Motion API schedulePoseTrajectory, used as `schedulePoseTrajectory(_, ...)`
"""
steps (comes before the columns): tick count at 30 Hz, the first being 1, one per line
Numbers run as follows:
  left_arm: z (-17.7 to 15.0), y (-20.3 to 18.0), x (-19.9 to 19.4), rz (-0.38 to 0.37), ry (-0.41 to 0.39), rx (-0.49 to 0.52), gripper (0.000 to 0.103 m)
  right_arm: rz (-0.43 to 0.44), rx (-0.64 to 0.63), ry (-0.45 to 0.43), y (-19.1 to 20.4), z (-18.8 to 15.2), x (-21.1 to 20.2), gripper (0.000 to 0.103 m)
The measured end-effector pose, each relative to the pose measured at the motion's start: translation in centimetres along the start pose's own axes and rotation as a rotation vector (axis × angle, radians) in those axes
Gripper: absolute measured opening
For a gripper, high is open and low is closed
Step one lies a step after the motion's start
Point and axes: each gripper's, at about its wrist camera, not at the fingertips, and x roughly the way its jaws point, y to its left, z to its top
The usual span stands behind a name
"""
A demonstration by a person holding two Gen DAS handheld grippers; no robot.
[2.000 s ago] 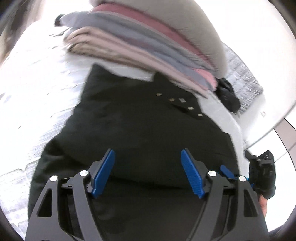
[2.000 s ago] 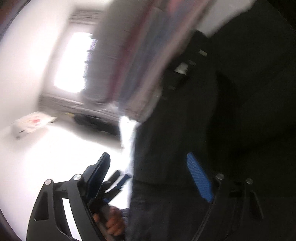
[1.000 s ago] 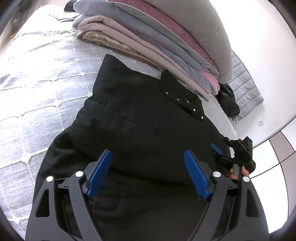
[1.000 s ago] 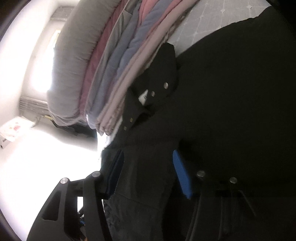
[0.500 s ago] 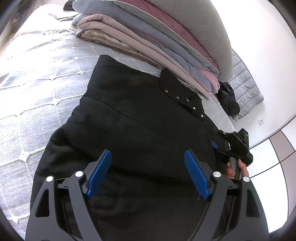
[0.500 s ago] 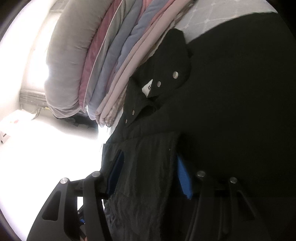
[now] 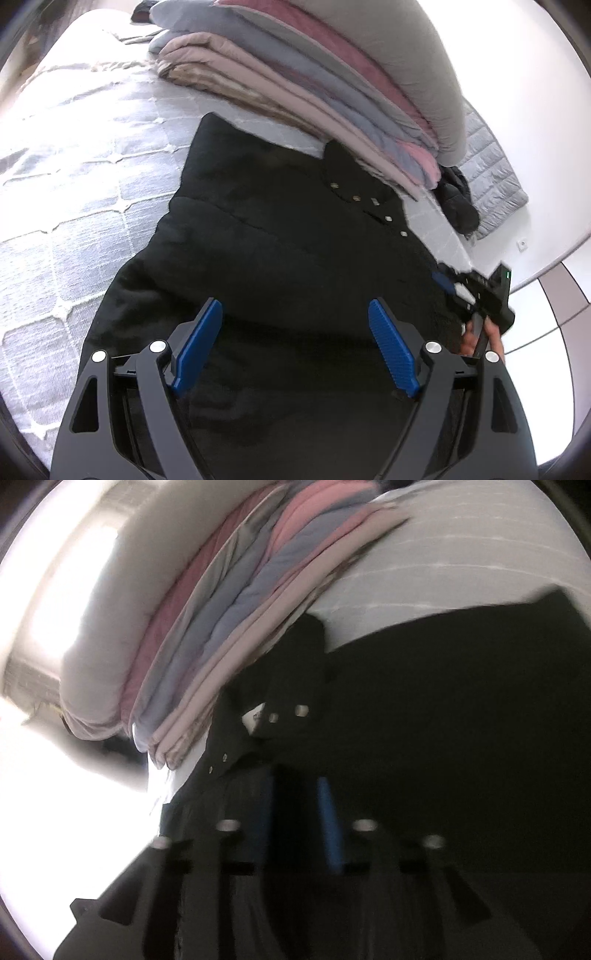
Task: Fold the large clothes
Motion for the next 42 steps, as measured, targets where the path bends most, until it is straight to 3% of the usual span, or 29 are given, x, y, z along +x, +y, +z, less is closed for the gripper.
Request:
schedulePoseTrajectory(4,-1.7,-1.5,-3.6,-0.049,-0.017,0.099,0.079,0.021,-0.04,-0.041,-1.7,-3.7,-9.0,0.072)
schedulePoseTrajectory(7,-4.3,-0.4,-7.3,-0.077,-0.011,0.127,0.085,-0.016,-0.077,-0.095,-4.0,-7.9,-17.6,0.085)
schedulePoseTrajectory(10,-6.1,2.3,-10.2,-0.078,0.012,0.106,0.086,-0.08,-0.044,-0.129,-8.3,-12.8,-24.8,0.09)
schedulePoseTrajectory(12,-7.5,4.7,-12.2,-0.068,0.035,0.084,0.087,-0.103,0.023,-0.1,-11.9,-16.3,-27.8,0.09)
schedulePoseTrajectory(15,-9.4,8.4,-14.7,-0.032,0.076,0.038,0.087,-0.121,0.103,-0.049,-16.0,-20.0,-29.5,0.09)
schedulePoseTrajectory(18,-11.3,11.3,-16.4,0.005,0.095,-0.014,0.087,-0.005,0.186,0.019,-19.5,-23.0,-29.2,0.09)
schedulePoseTrajectory(24,-15.2,15.8,-17.2,0.018,0.124,-0.173,0.087,0.189,0.263,0.046,-23.3,-24.7,-26.7,0.091)
schedulePoseTrajectory(29,-17.4,16.3,-16.9,0.05,0.14,-0.176,0.087,0.307,0.291,0.116,-24.1,-26.4,-24.2,0.091)
schedulePoseTrajectory(36,-18.5,13.8,-14.1,0.009,0.209,-0.107,0.092,0.517,0.282,0.23,-23.5,-30.2,-22.6,0.091)
schedulePoseTrajectory(40,-17.6,14.5,-12.4,0.102,0.184,-0.128,0.092,0.574,0.284,0.227,-23.3,-30.3,-22.6,0.091)
schedulePoseTrajectory(42,-17.3,15.5,-11.6,0.104,0.192,-0.17,0.092,0.587,0.276,0.239,-23.2,-30.0,-22.4,0.091)
